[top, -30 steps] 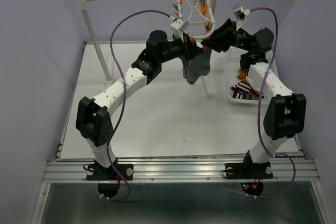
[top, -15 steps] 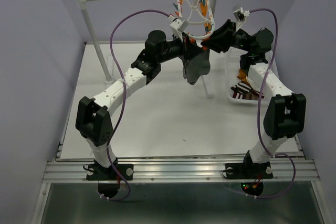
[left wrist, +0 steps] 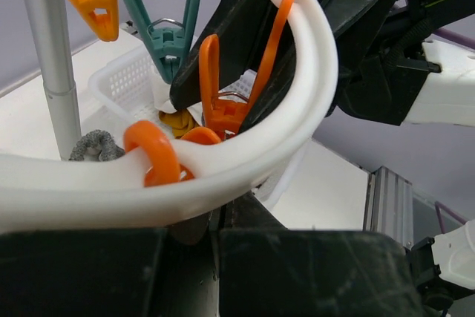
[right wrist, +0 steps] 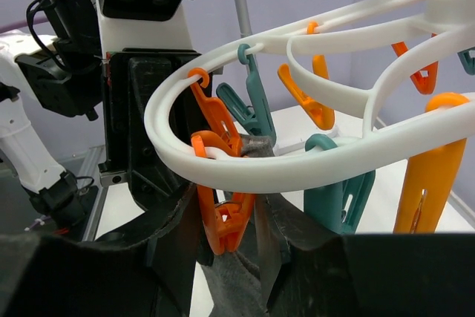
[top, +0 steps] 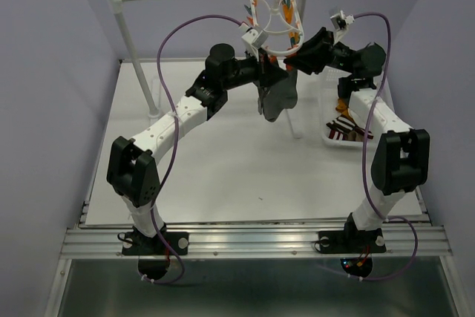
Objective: Clip the socks to the hanger
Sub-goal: Clamp the sock onto the hanger.
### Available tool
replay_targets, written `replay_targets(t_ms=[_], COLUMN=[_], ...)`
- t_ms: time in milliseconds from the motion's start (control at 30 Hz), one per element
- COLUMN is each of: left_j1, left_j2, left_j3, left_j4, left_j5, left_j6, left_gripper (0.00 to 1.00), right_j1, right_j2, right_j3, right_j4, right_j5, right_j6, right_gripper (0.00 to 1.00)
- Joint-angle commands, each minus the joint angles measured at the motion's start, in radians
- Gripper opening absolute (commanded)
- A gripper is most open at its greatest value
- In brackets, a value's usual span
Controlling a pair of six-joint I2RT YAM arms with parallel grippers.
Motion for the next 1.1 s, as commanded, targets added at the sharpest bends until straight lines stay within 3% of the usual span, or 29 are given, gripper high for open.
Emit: replay_targets(t_ms=[0,300,700,1067], left_j1=[-0.003,-0.002,-0.002,-0.002], left_j2=[-0.056,-0.053,-0.021,-0.047], left_j3=[-0.003,0.004,0.07,0.032], left_j4=[0.046,0.031,-0.056,0.011], left_j5=[0.05,0.067,-0.058,0.036], left_j6=[0.031,0.046,0.092,0.089], left_gripper=[0.0,0.0,0.0,0.0], right_j1=[0.008,0.008,0.008,0.008], right_j2=[0.017,0.029,0.014,0.047], right_j3=[0.041,0.054,0.035,0.048], right_j4=[0.082,0.104,0.161,0.164], right_j5=[-0.023,-0.026,-0.065,-0.049], right_j6=[0.023,0.041,0.149,0.129], right_gripper=[0.01,0.01,0.01,0.01])
